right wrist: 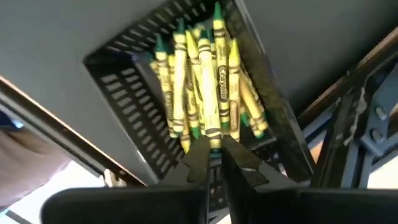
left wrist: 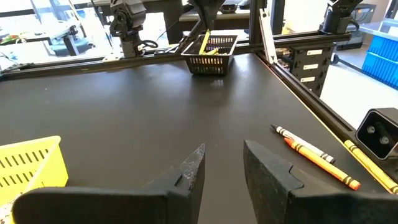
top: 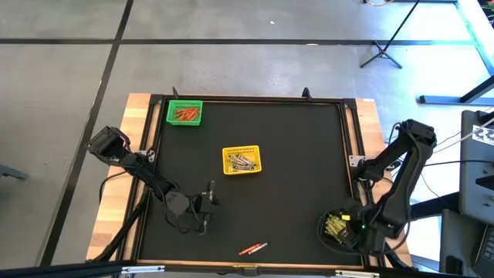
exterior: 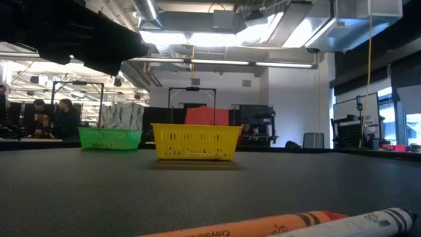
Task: Sort crayons
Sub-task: Put the green crayon into the black bin, then put the black crayon into the yellow bin
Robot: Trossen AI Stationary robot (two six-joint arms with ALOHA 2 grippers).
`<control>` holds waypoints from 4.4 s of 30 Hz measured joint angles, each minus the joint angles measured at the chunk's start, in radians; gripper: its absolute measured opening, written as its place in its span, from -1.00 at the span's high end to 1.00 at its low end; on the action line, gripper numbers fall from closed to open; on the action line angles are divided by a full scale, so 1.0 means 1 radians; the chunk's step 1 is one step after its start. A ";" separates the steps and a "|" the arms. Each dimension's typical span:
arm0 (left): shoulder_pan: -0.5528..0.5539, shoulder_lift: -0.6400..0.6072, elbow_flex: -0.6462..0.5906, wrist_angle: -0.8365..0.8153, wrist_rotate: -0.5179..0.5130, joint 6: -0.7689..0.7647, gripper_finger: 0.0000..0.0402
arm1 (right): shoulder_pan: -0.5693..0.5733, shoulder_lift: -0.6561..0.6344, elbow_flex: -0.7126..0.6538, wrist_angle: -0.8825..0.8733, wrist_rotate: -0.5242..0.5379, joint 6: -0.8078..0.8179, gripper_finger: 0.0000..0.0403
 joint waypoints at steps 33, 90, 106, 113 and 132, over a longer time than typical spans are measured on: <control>0.000 0.000 0.000 0.000 0.000 0.000 0.53 | -0.301 0.095 -0.001 0.390 0.698 -0.841 0.13; 0.003 0.000 0.000 0.000 -0.006 -0.001 0.53 | -0.424 0.614 -0.001 1.348 0.283 -1.379 0.13; 0.014 0.000 0.000 0.017 -0.010 -0.027 0.53 | -0.425 0.693 0.002 1.417 0.306 -1.519 0.51; 0.014 0.000 0.000 0.016 -0.008 -0.027 0.53 | -0.426 0.693 0.002 1.389 0.320 -1.526 0.95; 0.022 0.000 0.000 -0.086 -0.110 -0.062 0.53 | -0.426 0.648 -0.004 1.380 0.351 -1.547 0.93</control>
